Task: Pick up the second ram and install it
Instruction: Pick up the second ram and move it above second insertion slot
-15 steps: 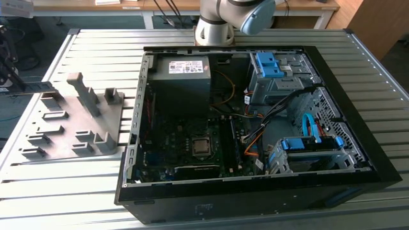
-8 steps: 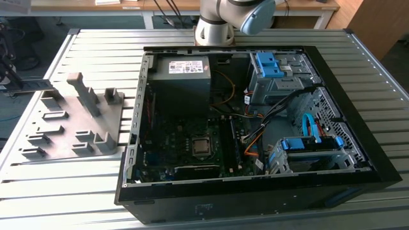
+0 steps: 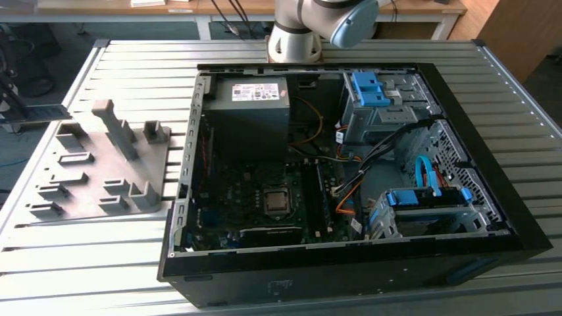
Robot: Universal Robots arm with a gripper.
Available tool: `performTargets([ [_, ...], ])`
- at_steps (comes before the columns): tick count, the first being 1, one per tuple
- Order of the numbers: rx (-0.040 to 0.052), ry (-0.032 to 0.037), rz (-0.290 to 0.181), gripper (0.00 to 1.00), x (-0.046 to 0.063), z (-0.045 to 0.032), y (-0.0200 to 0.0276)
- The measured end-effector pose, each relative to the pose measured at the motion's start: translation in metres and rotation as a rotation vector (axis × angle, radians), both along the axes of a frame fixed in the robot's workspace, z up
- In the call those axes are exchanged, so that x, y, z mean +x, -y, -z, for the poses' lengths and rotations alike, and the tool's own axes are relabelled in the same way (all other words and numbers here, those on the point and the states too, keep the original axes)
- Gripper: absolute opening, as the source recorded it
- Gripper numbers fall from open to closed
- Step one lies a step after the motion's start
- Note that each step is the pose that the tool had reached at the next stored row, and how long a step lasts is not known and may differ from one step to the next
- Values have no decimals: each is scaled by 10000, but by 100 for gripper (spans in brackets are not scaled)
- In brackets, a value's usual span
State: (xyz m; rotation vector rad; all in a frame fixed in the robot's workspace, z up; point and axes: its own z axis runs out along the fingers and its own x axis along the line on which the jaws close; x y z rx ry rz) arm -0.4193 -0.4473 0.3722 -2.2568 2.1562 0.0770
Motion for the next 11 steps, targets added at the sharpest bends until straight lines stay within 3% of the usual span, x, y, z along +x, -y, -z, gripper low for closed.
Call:
performTargets([
  [11,3,1,0,14,0,-120,0],
])
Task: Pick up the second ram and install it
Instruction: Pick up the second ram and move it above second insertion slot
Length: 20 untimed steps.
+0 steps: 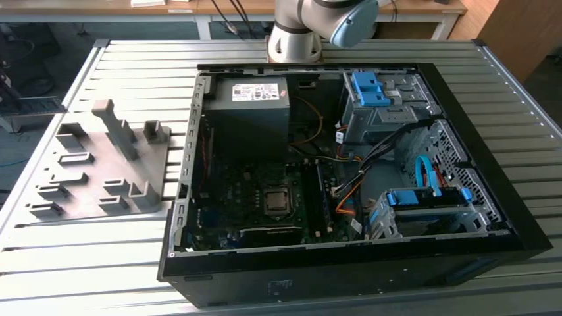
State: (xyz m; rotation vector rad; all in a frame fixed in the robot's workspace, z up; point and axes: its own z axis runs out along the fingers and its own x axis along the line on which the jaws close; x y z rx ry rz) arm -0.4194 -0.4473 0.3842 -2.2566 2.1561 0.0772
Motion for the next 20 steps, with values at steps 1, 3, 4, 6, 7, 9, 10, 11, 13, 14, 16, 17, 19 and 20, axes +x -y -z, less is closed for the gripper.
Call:
performTargets([
  [1,1,1,-1,14,0,-10,0],
  [3,0,-1,0,14,0,-40,0],
  [4,0,0,0,14,0,-54,0],
  [6,1,0,0,14,0,-79,0],
  [7,1,0,-1,14,0,-91,0],
  [9,1,0,0,14,0,-115,0],
  [10,1,0,-1,14,0,-126,0],
  [11,1,0,0,14,0,-138,0],
  [13,2,0,0,14,0,-164,0],
  [14,2,0,0,14,0,-177,0],
  [16,3,0,0,14,0,-207,0],
  [17,2,-1,0,14,0,-225,0],
  [19,5,1,-1,14,0,-265,0],
  [20,5,1,-1,14,0,-288,0],
])
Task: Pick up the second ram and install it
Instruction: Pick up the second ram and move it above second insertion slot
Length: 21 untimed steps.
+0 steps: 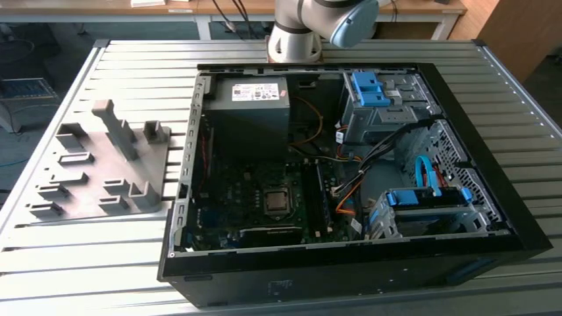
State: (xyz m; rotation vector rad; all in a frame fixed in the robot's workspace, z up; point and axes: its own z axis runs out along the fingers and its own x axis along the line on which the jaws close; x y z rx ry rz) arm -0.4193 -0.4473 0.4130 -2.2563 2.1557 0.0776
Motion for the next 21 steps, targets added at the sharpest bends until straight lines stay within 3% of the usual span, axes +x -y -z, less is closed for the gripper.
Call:
performTargets([
  [3,5,-2,0,14,-1,-59,0],
  [13,3,-3,-2,14,28,-65,1],
  [21,-8,-19,-1,14,352,-64,0],
])
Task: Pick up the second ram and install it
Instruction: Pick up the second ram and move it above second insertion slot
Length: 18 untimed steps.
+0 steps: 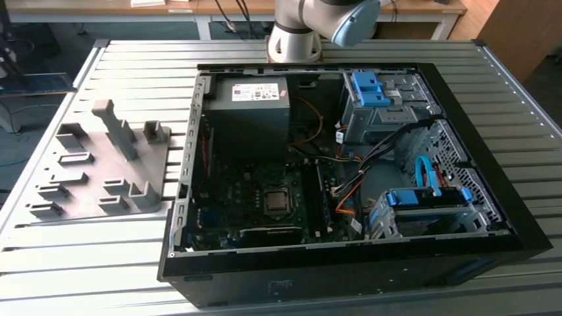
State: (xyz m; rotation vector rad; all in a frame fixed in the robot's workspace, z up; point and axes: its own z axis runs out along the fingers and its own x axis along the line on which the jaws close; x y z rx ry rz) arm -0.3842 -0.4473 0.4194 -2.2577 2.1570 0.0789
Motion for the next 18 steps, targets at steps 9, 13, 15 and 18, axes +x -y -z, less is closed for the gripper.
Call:
performTargets([
  [9,-3,-21,1,14,374,-1,0],
  [13,-3,-26,0,14,521,0,0],
  [15,-4,-30,1,14,593,-1,0],
  [18,-4,-33,1,14,697,0,0],
])
